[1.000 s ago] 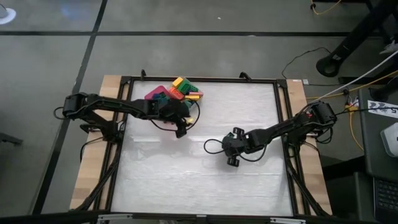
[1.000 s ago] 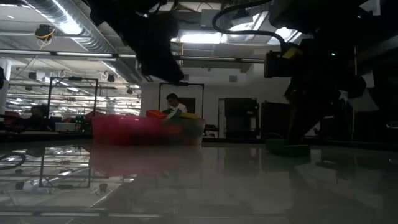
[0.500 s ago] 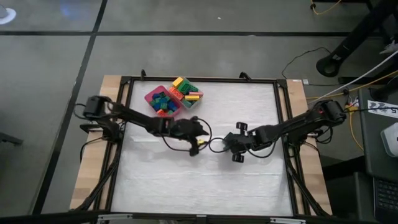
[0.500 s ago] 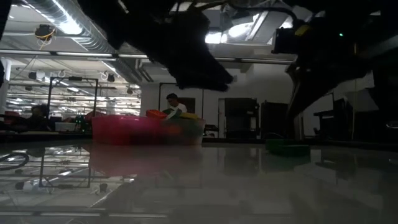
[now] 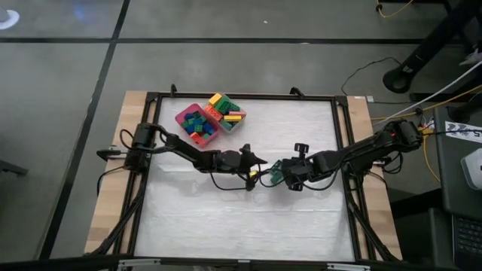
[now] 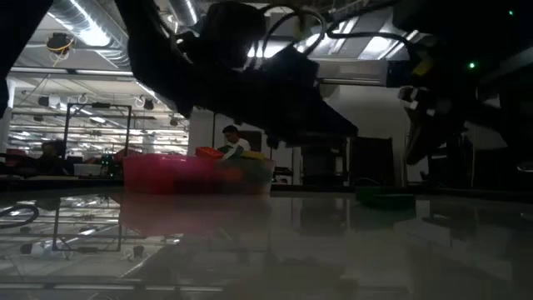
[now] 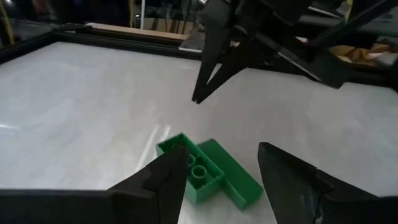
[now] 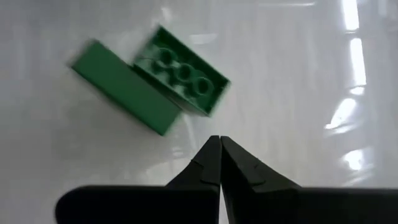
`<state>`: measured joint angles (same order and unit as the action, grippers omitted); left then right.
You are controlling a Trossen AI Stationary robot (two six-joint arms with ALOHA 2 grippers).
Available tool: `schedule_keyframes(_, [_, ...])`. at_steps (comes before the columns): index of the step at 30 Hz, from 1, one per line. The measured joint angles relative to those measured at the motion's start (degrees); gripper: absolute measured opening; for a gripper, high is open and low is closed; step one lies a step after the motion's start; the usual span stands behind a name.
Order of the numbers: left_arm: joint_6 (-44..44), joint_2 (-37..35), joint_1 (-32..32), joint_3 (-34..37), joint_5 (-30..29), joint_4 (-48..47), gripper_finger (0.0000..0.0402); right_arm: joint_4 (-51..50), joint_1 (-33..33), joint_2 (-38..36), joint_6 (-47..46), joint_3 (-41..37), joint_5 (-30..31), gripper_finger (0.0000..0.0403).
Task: Sort blocks by size
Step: Put the big green game piece into the white bin
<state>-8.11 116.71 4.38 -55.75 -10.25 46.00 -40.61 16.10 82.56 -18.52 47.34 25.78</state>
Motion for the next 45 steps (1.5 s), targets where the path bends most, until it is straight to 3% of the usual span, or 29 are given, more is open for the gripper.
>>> schedule_keyframes(6, [2.33,5.38,0.07,-5.51,-0.49,-0.44,0.0182,5.54,-0.36,0.2,-0.01,-3.74,5.16,0.0005])
schedule_keyframes(14, [2.22,9.44,0.11,-9.26,-1.81,-0.57,0.0182,12.01,-3.6,1.07,0.96,-7.22,4.63,0.0005])
schedule_keyframes(31, [-1.3,9.81,0.29,-9.65,-4.64,-7.8,0.0182,20.91,-4.5,1.36,1.0,-8.49,-9.02,0.0005])
schedule_keyframes(45, [-3.05,9.65,0.87,-9.72,-4.91,-13.48,0.0182,24.29,-4.5,1.36,1.02,-8.49,-13.94,0.0005])
